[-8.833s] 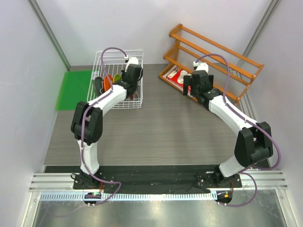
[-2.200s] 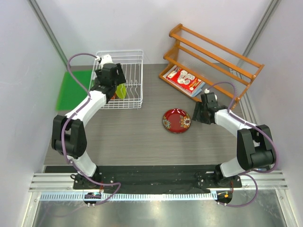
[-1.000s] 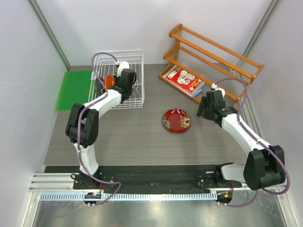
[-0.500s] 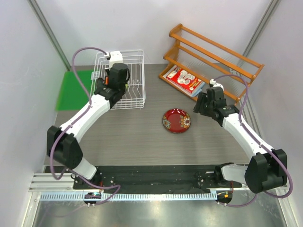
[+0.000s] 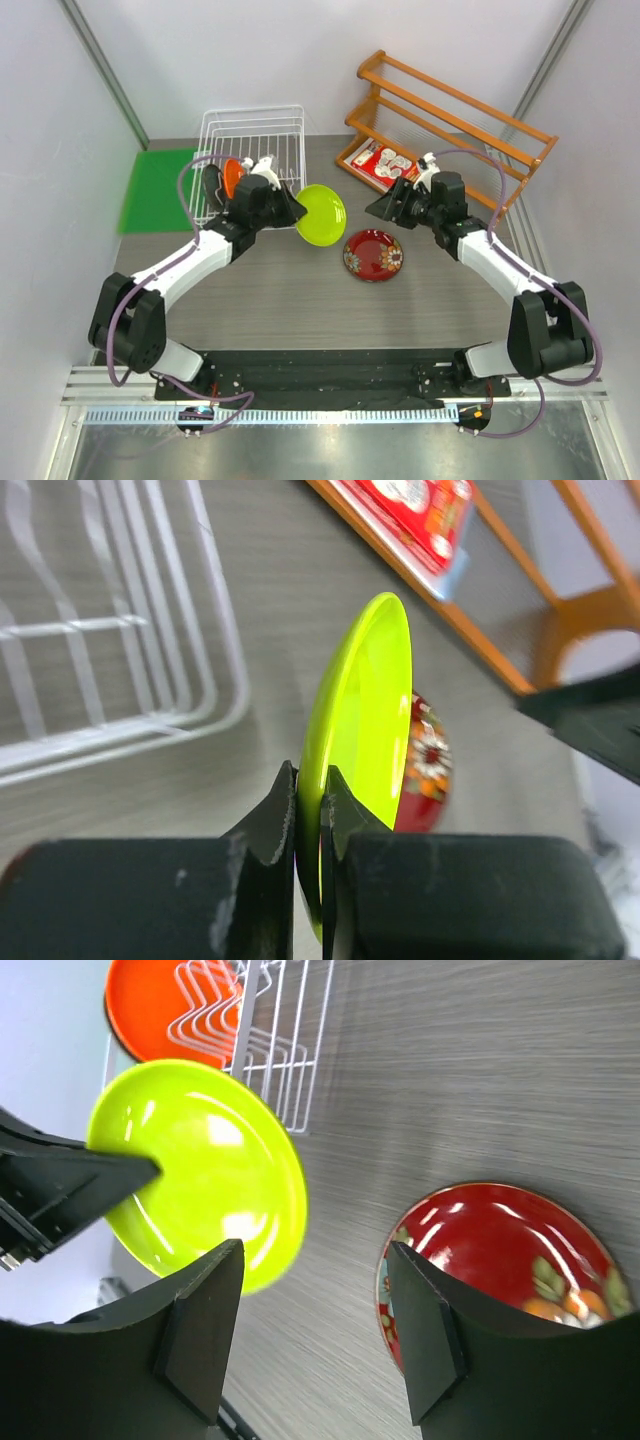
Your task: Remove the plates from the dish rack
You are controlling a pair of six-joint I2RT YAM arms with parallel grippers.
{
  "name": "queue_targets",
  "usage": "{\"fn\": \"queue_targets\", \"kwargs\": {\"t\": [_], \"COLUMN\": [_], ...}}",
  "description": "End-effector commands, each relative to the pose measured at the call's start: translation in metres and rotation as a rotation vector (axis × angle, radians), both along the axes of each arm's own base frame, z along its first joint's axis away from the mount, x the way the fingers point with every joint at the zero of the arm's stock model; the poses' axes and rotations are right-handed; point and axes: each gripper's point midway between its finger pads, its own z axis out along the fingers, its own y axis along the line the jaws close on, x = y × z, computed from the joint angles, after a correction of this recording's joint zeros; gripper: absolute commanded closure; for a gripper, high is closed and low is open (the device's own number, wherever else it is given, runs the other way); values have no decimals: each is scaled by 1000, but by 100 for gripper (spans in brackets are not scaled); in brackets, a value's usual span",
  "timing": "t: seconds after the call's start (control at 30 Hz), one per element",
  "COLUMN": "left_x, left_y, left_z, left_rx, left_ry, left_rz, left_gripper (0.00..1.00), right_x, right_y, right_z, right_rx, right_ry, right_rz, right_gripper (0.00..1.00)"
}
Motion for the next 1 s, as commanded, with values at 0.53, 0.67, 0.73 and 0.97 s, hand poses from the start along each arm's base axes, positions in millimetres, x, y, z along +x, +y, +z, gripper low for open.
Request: {"fn": "queue_targets", "kwargs": {"t": [0.53,0.67,0.73,0.97], "left_x": [-12,-10,-9,4], "left_y": [-68,-63,-57,3], "left_z": [25,24,17,15], "left_rx": [-420,-393,-342,-17], "left_ry": [3,0,17,-67], "left_rz": [-226,-206,-176,35], "left_gripper": [100,89,39,1], "right_x": [-2,0,-2,-13], "right_y": [44,35,21,-42], "right_z": [-14,-21,-31,-70], "right_rx": [251,213,128,-60], "right_ry": [-6,9,29,148], "right_rz": [178,113,55,-167], "right_gripper": [68,99,99,99]}}
